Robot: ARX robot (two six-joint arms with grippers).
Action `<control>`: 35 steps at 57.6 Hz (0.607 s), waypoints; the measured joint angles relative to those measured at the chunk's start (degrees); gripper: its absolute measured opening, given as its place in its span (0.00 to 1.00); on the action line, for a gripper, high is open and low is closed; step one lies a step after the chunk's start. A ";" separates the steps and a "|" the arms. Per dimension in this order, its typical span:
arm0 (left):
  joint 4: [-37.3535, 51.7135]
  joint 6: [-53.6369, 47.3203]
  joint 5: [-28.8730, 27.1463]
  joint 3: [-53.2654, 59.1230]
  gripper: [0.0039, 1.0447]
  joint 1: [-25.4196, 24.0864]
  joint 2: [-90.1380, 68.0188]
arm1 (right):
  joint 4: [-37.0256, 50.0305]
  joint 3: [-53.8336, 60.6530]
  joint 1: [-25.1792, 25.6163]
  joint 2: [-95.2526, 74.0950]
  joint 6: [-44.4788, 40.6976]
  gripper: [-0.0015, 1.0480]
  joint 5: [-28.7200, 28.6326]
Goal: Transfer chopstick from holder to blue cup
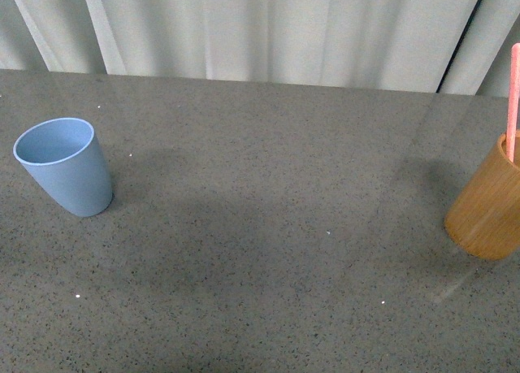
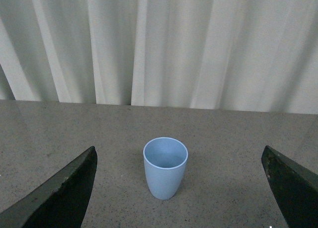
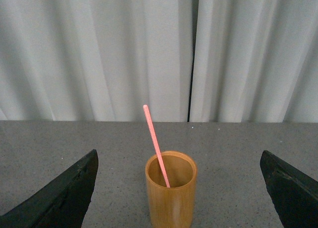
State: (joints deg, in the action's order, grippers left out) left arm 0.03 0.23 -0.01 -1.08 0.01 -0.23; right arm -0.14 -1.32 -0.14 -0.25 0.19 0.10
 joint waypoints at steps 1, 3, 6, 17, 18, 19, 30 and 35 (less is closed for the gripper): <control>0.00 0.00 0.00 0.00 0.94 0.00 0.00 | 0.00 0.00 0.00 0.00 0.00 0.90 0.00; 0.00 0.00 0.00 0.00 0.94 0.00 0.00 | 0.00 0.00 0.00 0.00 0.00 0.90 0.00; 0.00 0.00 0.00 0.00 0.94 0.00 0.00 | 0.00 0.00 0.00 0.00 0.00 0.90 0.00; 0.00 0.00 0.00 0.00 0.94 0.00 0.00 | 0.00 0.00 0.00 0.00 0.00 0.90 0.00; 0.00 0.00 0.00 0.00 0.94 0.00 0.00 | 0.00 0.00 0.00 0.00 0.00 0.90 0.00; 0.00 0.00 0.00 0.00 0.94 0.00 0.00 | 0.00 0.00 0.00 0.00 0.00 0.90 0.00; 0.00 0.00 0.00 0.00 0.94 0.00 0.00 | 0.00 0.00 0.00 0.00 0.00 0.90 0.00; 0.00 0.00 0.00 0.00 0.94 0.00 0.00 | 0.00 0.00 0.00 0.00 0.00 0.90 0.00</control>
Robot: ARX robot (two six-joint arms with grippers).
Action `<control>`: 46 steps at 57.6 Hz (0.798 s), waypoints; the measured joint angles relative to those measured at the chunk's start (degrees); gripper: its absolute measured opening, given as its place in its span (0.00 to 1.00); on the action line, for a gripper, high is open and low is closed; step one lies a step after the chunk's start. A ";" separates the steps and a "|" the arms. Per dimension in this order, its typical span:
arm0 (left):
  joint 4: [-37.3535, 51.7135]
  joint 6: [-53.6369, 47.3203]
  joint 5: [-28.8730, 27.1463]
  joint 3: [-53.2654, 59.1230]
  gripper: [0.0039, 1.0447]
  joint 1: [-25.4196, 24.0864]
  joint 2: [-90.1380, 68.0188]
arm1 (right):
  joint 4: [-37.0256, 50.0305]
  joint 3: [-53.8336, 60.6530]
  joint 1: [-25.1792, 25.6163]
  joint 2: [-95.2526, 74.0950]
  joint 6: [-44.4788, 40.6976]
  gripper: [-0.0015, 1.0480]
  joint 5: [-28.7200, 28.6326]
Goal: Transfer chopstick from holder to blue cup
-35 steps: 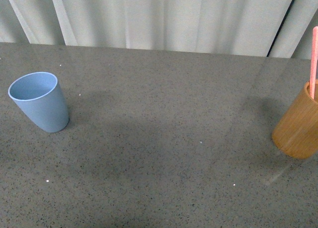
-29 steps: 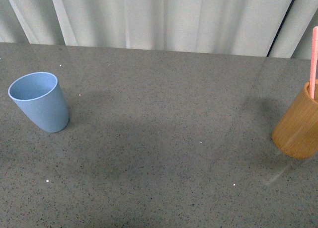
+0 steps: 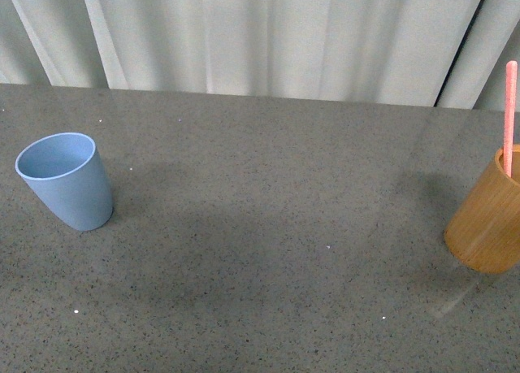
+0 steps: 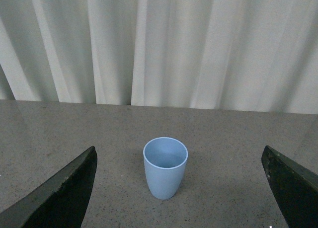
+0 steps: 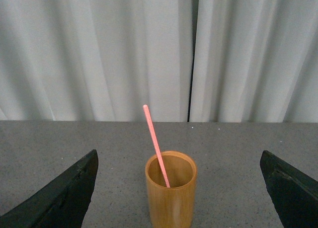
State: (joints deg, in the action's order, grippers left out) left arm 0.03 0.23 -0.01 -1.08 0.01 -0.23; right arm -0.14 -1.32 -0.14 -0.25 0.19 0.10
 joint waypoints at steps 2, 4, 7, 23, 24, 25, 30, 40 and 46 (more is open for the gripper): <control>0.00 0.00 0.00 0.00 0.94 0.00 0.02 | 0.00 0.00 0.00 0.00 0.00 0.90 0.00; 0.00 0.00 0.00 0.00 0.94 0.00 0.00 | 0.00 0.00 0.00 0.00 0.00 0.90 0.00; 0.00 0.00 0.00 0.00 0.94 0.00 0.00 | -0.02 0.00 0.00 0.00 0.00 0.90 0.00; 0.00 0.00 0.00 0.00 0.94 0.00 0.00 | 0.00 0.00 0.00 0.00 0.00 0.90 0.00; 0.00 0.00 0.00 0.00 0.94 0.00 0.00 | 0.00 0.00 0.00 0.00 0.00 0.90 0.00; 0.00 0.00 0.00 0.00 0.94 0.00 0.00 | 0.00 0.00 0.00 0.00 0.00 0.90 0.00; 0.00 0.00 0.00 0.00 0.94 0.00 0.00 | 0.00 0.00 0.00 0.00 0.00 0.90 0.00; 0.00 0.00 0.00 0.00 0.94 0.00 0.00 | 0.00 0.00 0.00 0.00 0.00 0.90 0.00; -4.17 1.40 3.19 -1.33 0.94 -0.55 -1.86 | 0.00 0.00 0.00 0.00 0.00 0.90 0.00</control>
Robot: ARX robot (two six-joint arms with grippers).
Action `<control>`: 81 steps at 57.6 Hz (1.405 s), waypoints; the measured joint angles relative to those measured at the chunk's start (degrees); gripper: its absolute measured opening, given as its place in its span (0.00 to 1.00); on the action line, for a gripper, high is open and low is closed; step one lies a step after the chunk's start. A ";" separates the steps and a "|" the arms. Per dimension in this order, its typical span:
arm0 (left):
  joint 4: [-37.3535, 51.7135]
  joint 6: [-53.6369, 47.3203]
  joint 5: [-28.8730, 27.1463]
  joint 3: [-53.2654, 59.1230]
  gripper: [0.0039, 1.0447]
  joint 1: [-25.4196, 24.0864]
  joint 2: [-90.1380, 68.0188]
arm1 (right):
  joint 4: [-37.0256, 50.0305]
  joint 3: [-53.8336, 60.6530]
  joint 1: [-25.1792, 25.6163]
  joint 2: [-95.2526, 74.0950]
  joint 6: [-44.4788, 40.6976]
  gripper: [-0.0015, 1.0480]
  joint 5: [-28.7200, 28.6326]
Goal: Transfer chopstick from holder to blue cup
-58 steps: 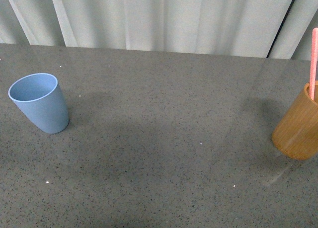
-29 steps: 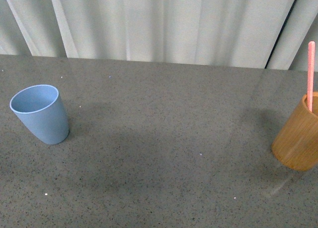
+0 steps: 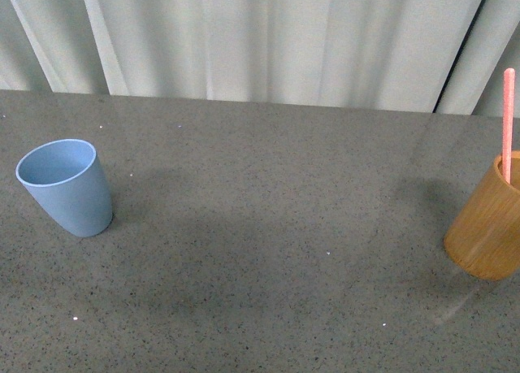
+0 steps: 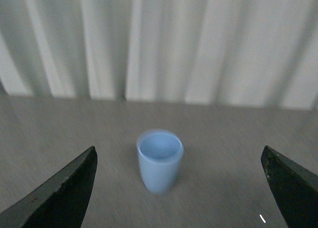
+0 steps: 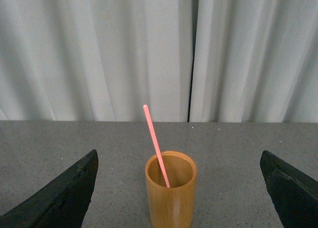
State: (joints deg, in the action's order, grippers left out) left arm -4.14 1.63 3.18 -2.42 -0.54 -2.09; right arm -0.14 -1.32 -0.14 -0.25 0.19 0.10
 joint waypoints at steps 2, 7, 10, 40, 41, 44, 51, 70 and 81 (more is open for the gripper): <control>-5.20 1.64 2.34 -2.03 0.94 -0.09 -3.65 | 0.00 0.00 0.00 0.00 0.00 0.90 0.00; -7.13 4.59 1.03 -5.88 0.94 2.84 -17.29 | 0.00 0.00 0.00 0.00 0.00 0.90 0.00; -5.62 5.95 -0.26 -8.87 0.94 5.35 -23.87 | 0.00 0.00 0.00 0.00 0.00 0.90 0.00; -4.07 10.51 -11.13 -44.09 0.94 13.49 -77.77 | 0.00 0.00 0.00 0.00 0.00 0.90 0.00; -4.02 10.49 -11.56 -44.96 0.94 13.33 -78.86 | 0.00 0.00 0.00 0.00 0.00 0.90 0.00; -4.02 10.43 -12.39 -46.47 0.94 12.96 -80.85 | 0.00 0.00 0.00 0.00 0.00 0.90 0.00; -1.88 7.78 -15.30 -49.09 0.94 10.51 -87.43 | 0.00 0.00 0.00 0.00 0.00 0.90 0.00; 1.25 4.44 -17.18 -50.90 0.94 4.35 -95.58 | 0.00 0.00 0.00 0.00 0.00 0.90 0.00; 2.60 4.00 -17.97 -51.30 0.94 4.31 -98.64 | 0.00 0.00 0.00 0.00 0.00 0.90 0.00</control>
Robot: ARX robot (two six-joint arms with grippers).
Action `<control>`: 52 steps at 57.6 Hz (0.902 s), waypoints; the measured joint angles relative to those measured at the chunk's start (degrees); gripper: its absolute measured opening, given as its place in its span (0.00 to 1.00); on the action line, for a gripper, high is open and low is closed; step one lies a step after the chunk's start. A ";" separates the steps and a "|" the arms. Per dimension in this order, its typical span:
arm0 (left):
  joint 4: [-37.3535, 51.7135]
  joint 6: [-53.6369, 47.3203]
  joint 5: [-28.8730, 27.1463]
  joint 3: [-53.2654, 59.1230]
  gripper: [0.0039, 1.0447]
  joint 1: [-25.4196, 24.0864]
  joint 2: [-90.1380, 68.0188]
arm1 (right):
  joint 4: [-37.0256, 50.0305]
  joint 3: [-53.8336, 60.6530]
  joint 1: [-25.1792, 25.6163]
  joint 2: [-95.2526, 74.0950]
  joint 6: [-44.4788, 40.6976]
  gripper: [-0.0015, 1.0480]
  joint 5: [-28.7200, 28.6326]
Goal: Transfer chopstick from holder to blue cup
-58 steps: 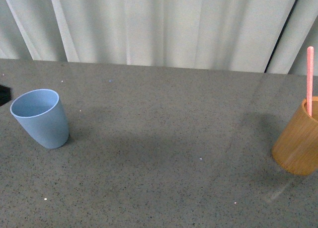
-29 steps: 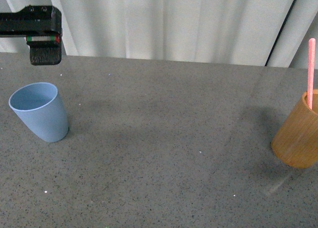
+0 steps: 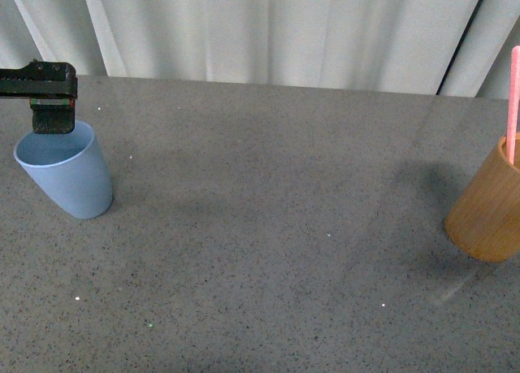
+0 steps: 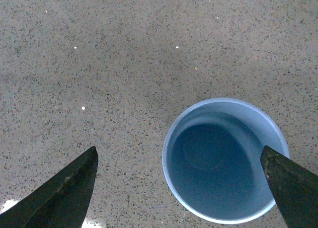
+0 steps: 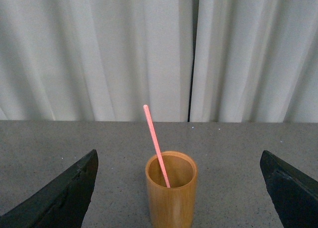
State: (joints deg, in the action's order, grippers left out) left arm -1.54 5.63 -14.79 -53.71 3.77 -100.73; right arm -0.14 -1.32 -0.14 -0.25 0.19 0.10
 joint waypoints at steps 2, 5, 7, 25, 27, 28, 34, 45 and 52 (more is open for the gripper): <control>0.37 -0.15 -0.46 -0.09 0.94 0.02 -0.68 | 0.00 0.00 0.00 0.00 0.00 0.90 -0.02; 0.74 -0.42 -0.94 -0.37 0.94 0.00 -1.81 | 0.00 0.00 0.00 0.00 0.00 0.90 0.00; 0.74 -0.48 -1.11 -0.63 0.94 -0.02 -2.34 | 0.00 0.00 0.00 0.00 0.00 0.90 0.00; -2.19 -2.58 -2.80 -4.74 0.94 0.04 -6.60 | 0.00 0.00 0.00 0.00 0.00 0.90 0.00; -3.39 -2.99 -3.04 -5.62 0.94 0.11 -7.21 | 0.00 0.00 0.00 0.00 0.02 0.90 0.00; -4.02 -3.04 -3.04 -6.05 0.94 0.17 -7.48 | 0.00 0.00 0.00 0.00 0.00 0.90 -0.02; -7.50 -4.04 -3.06 -8.50 0.85 0.37 -8.74 | 0.00 0.00 0.00 0.00 0.00 0.90 0.00; -11.91 -6.03 -1.46 -10.54 0.58 1.33 -9.18 | -0.02 0.00 0.00 0.00 0.00 0.90 0.00; -14.19 -5.46 0.68 -10.56 0.39 1.99 -9.22 | 0.00 0.00 0.00 0.00 0.00 0.90 -0.02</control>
State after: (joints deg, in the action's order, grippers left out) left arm -15.73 0.16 -14.11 -64.27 5.76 -109.95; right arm -0.14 -1.32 -0.14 -0.25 0.19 0.08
